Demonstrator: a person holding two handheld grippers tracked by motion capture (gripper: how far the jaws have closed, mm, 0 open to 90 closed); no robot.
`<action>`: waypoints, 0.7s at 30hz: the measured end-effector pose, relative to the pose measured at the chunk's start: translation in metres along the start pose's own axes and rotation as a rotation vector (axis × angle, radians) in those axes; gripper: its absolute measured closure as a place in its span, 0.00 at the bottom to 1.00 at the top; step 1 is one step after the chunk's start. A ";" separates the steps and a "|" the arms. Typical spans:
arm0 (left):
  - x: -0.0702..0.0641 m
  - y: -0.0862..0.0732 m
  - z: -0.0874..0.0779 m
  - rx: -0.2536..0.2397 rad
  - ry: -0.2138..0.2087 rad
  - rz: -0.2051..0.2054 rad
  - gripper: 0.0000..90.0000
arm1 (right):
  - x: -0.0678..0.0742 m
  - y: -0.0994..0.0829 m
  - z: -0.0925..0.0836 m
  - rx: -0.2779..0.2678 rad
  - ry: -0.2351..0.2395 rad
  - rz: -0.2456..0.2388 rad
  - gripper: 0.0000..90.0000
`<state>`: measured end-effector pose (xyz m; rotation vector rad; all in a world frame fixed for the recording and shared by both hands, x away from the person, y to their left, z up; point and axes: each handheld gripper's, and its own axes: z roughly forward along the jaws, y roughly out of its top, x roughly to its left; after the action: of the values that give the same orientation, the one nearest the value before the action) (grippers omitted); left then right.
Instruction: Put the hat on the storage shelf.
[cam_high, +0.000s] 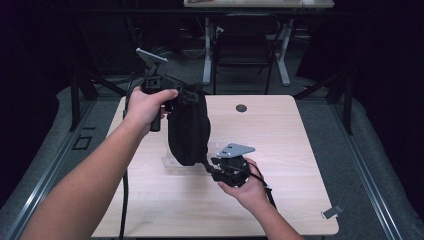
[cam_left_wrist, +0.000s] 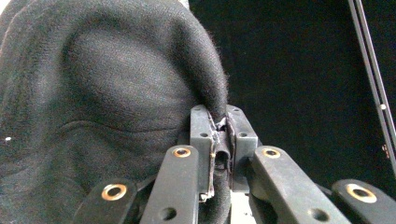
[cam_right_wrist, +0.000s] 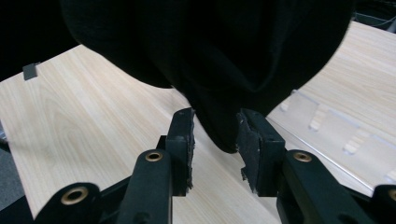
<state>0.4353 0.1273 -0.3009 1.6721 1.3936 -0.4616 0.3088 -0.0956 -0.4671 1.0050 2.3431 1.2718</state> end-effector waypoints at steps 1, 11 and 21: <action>0.000 0.000 0.000 0.000 0.000 0.000 0.93 | 0.000 0.000 0.000 0.000 0.000 0.000 0.73; -0.002 -0.001 0.003 -0.002 -0.002 0.003 0.93 | 0.005 0.002 0.011 0.029 -0.001 -0.018 0.80; -0.005 -0.002 0.008 0.005 -0.008 -0.001 0.93 | 0.008 0.001 0.013 0.041 -0.028 -0.041 0.89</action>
<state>0.4343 0.1177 -0.3019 1.6724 1.3881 -0.4722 0.3110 -0.0819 -0.4732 0.9758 2.3651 1.1909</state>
